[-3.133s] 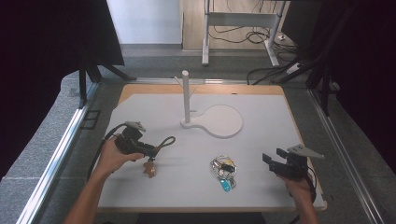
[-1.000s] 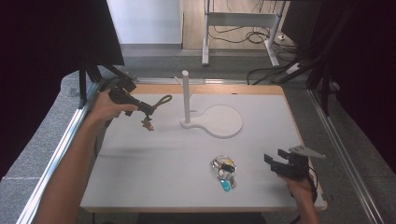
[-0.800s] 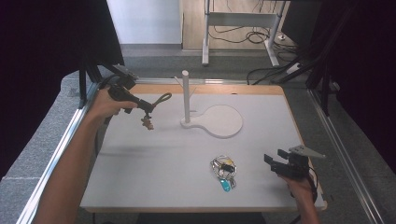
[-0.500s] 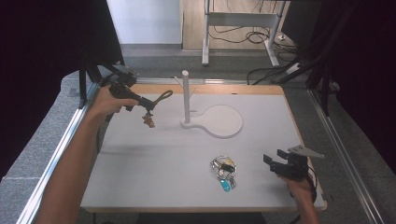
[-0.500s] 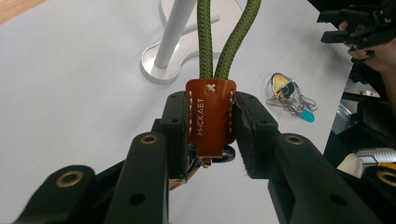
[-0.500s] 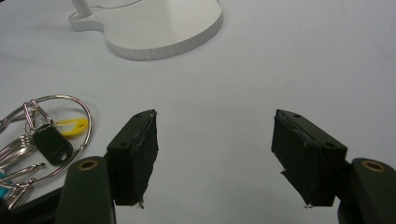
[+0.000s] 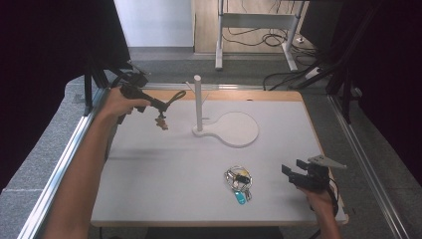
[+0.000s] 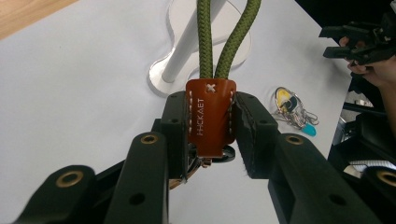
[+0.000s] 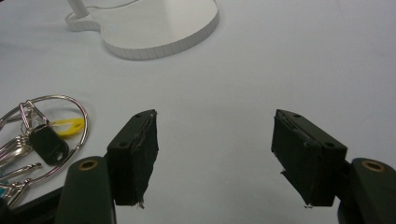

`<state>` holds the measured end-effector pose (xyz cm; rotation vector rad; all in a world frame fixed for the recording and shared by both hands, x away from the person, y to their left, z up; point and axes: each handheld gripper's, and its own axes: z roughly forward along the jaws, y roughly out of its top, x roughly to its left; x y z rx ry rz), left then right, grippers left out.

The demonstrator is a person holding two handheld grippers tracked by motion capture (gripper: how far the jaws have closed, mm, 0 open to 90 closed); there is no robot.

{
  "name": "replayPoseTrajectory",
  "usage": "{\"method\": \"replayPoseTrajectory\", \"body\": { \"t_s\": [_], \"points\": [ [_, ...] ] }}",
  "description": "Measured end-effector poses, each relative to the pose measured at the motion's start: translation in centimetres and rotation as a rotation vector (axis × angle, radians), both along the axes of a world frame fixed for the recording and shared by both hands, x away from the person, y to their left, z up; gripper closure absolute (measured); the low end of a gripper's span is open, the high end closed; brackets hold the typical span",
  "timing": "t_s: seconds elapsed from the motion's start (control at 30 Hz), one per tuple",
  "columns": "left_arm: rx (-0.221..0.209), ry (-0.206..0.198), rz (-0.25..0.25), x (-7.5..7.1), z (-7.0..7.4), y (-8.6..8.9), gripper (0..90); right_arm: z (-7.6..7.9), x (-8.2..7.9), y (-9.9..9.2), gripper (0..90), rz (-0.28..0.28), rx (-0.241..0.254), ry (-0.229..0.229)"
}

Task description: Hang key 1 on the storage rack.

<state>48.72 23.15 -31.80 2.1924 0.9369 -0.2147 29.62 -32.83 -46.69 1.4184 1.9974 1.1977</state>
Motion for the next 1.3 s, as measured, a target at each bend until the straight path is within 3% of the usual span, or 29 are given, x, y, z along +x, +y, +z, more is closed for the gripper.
{"method": "replayPoseTrajectory", "body": {
  "t_s": [0.6, 0.87, 0.97, 1.3],
  "points": [
    [-0.055, 0.009, 0.031, 2.6, 0.9, 0.2, 67.2, -0.4, 0.1, 0.1, 31.6, 0.004, -0.012, 0.012],
    [-0.038, 0.019, 0.037, 3.7, 0.7, -0.9, 67.2, -0.4, 0.1, 0.1, 31.5, 0.005, -0.015, 0.014],
    [-0.049, 0.025, 0.039, 3.9, 0.3, -1.0, 67.2, -0.4, 0.1, 0.2, 31.4, 0.009, -0.019, 0.016],
    [-0.039, 0.034, 0.029, 3.9, -0.3, -1.2, 67.2, -0.5, 0.1, 0.1, 31.3, 0.008, -0.024, 0.02]
  ]
}}
